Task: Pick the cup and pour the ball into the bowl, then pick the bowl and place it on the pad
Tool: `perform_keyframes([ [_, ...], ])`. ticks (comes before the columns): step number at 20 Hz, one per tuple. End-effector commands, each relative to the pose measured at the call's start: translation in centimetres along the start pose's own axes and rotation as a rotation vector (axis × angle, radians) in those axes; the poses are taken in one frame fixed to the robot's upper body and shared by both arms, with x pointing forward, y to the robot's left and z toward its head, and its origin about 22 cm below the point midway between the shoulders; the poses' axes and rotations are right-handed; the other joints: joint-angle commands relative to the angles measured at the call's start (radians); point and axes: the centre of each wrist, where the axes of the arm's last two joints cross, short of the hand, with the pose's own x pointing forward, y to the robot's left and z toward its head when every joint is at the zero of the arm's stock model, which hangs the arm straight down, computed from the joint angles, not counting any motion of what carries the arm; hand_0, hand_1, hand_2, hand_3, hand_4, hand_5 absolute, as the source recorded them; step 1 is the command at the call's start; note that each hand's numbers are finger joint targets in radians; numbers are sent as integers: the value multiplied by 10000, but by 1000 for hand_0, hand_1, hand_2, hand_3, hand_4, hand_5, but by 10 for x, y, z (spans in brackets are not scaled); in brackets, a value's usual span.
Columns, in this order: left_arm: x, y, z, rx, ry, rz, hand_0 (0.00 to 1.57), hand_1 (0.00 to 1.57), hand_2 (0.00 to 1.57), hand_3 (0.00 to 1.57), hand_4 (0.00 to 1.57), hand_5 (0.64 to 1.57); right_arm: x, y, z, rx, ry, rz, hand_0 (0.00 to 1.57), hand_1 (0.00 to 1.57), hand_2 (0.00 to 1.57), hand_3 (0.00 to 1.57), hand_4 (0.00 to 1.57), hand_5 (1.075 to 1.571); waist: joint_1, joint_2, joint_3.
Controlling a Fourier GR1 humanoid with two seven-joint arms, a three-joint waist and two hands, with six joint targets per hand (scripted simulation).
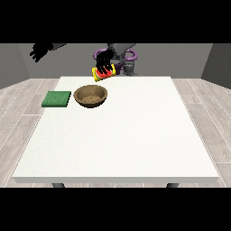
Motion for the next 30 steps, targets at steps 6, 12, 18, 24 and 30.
perform_keyframes([
  [6, 13, 21, 9, -441, -1058, -752, 0, 0, 1056, 1547, 1106, 1570, 4, 20, -13, -456, 335, 52, 0, 0, 0, 143, 726, 1546, 466, -376, -11],
  [12, -54, 26, -5, 589, 698, 4815, 1042, 1042, 1571, 1438, 1269, 1567, 3, -25, 14, -1358, 493, 209, 0, 0, 0, 107, 740, 1551, 1530, -555, -46],
  [18, -116, 57, -16, 1515, 2140, 11440, 0, 0, 0, 0, 1180, 1551, -10, -13, 14, -1997, 448, 136, 0, 0, 0, 0, 784, 1557, 2623, -366, -151],
  [24, -190, 76, -19, 1796, 1388, 16373, 0, 0, 0, 0, 1058, 1570, -41, 4, 18, -2685, 675, -337, 0, 0, 0, 0, 778, 1558, 3501, 279, -86],
  [30, -278, 64, -5, 1567, -297, 18067, 0, 0, 0, 0, 1058, 1561, -60, 17, 19, -3097, 226, -634, 0, 0, 0, 0, 730, 1566, 4089, 1122, -23],
])
